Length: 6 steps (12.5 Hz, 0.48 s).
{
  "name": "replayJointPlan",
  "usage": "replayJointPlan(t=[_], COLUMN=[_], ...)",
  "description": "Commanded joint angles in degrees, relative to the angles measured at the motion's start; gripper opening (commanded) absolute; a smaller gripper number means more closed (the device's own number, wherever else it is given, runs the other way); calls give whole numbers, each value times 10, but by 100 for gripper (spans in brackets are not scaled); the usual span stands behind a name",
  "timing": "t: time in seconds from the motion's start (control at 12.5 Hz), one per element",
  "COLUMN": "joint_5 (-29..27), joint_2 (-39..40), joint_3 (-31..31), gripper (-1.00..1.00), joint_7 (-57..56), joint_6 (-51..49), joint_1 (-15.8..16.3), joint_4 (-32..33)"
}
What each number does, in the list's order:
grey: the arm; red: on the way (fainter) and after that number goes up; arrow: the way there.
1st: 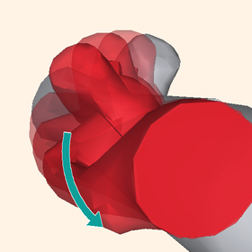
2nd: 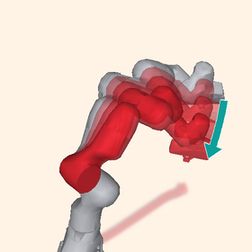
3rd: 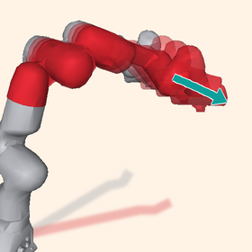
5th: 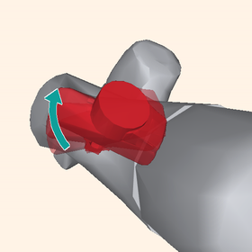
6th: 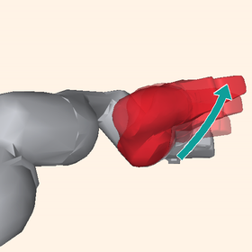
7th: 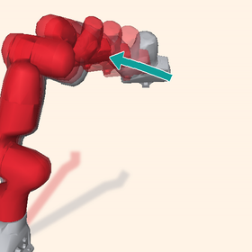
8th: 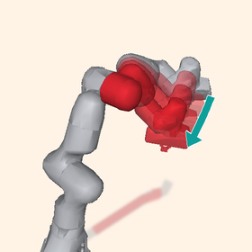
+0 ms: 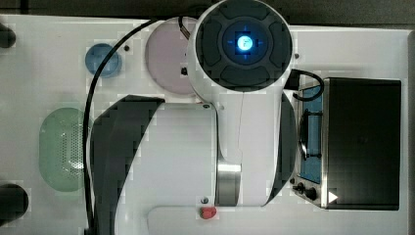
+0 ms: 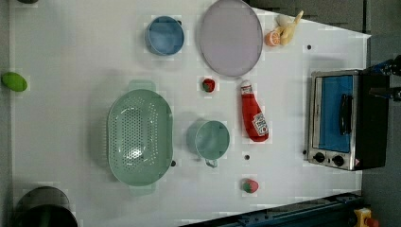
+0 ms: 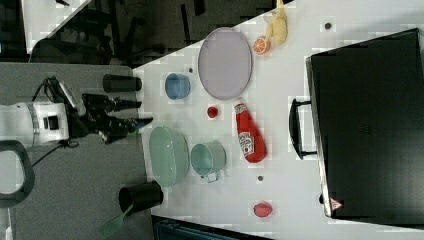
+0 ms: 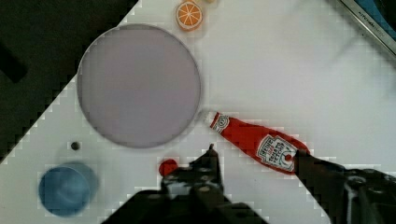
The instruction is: Pick Ketchup from the table and place it in strainer.
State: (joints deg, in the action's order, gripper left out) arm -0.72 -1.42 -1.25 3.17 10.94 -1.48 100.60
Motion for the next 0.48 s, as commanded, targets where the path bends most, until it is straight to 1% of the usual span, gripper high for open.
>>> replayJointPlan(t=[0.08, 0.24, 0.48], joint_5=[-1, -1, -1], joint_2=[-157, -151, -129], joint_3=[-33, -35, -40], gripper=[58, 100, 100], joint_7=[-9, -9, -10], joint_6=[-96, -96, -95], joint_1=[-59, -59, -59], joint_4=[87, 91, 115])
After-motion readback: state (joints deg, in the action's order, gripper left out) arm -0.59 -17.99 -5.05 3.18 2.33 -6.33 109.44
